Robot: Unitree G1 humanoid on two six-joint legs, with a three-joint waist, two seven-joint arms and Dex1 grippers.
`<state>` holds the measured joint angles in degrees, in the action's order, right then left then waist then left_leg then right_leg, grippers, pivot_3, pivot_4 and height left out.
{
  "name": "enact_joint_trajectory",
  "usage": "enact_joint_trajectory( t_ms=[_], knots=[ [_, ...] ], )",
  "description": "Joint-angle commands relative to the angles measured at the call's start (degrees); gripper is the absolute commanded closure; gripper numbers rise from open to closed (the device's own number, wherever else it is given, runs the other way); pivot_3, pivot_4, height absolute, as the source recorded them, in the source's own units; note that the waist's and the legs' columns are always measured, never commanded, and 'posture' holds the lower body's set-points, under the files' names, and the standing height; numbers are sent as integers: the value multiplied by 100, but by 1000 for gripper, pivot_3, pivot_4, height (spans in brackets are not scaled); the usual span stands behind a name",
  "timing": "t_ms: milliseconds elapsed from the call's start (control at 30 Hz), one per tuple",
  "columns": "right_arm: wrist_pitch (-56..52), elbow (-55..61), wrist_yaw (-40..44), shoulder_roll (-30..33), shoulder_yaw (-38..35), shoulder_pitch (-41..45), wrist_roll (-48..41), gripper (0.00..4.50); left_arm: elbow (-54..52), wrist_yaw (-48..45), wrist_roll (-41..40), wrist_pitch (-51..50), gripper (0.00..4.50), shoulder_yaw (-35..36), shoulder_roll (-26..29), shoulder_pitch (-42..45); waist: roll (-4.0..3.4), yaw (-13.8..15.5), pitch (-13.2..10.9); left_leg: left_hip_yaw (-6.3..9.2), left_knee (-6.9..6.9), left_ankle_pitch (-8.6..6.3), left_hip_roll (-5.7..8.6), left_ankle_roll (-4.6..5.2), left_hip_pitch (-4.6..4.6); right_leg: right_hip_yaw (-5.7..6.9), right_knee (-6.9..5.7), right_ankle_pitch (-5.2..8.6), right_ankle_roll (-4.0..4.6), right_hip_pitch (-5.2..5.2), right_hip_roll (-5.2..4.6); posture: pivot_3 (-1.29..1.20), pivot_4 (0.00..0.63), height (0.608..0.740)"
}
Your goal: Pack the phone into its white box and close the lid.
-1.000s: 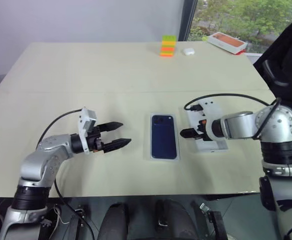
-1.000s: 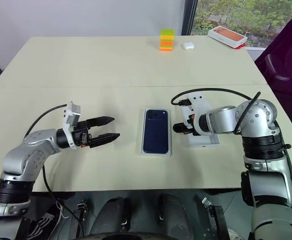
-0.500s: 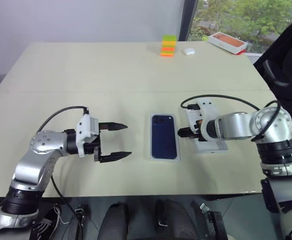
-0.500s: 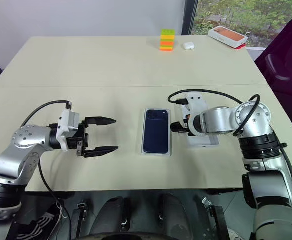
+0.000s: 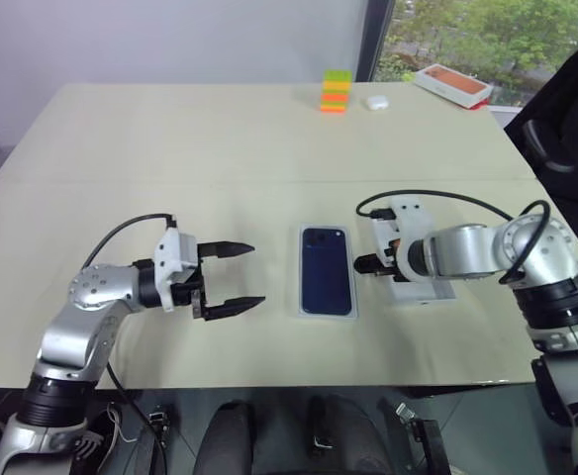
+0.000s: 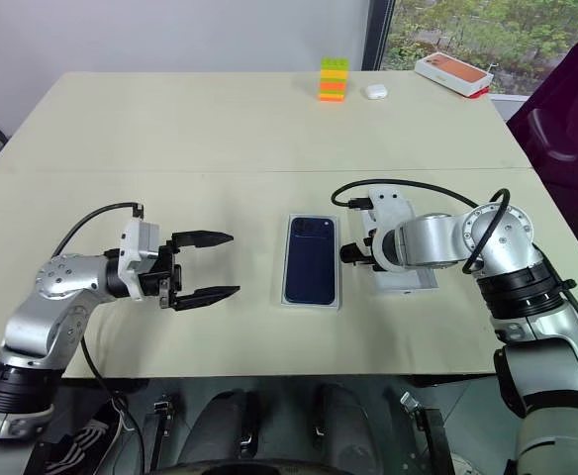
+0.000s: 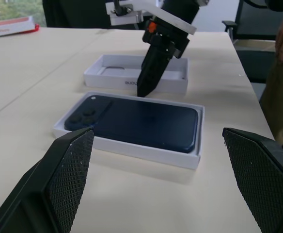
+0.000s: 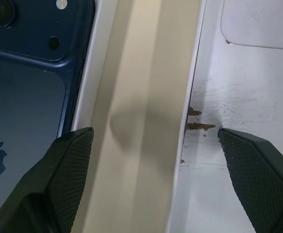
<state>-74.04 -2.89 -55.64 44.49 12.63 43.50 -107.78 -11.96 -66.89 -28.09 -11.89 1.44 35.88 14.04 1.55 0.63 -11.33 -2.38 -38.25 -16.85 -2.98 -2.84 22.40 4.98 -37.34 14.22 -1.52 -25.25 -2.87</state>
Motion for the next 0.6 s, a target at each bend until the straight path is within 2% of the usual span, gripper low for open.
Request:
enact_joint_trajectory(
  t_ms=[33, 200, 400, 600],
  knots=[
    [61, 38, 71, 76, -28, -30, 133, 1865, -68, 58, -32, 65, 0, 53, 10, 65, 0, -9, 0, 0, 0, 0, 0, 0, 0, 0, 0, 0, 0, 0, 0, 0, 150, 740],
    [93, 70, 82, 79, -47, -117, 221, 4481, -103, 130, -52, 28, 0, 42, 6, 94, 0, -2, 0, -1, 1, 0, -7, 0, -1, 0, 0, 0, 0, -1, 7, 0, 150, 740],
    [424, 130, -74, -37, -189, -220, 106, 4481, -70, 154, -59, -30, 0, 38, 26, 117, 1, -2, 1, -6, -3, 0, -6, 0, -1, -3, 0, -1, 1, 0, 5, 0, 150, 740],
    [555, 309, 680, -49, -568, -139, 1131, 4481, 28, 240, -75, -112, 0, 105, 25, 87, 2, -11, 2, -8, -2, 0, -10, 0, -3, -6, -1, -2, 3, -2, 10, 0, 150, 740]
  ],
)
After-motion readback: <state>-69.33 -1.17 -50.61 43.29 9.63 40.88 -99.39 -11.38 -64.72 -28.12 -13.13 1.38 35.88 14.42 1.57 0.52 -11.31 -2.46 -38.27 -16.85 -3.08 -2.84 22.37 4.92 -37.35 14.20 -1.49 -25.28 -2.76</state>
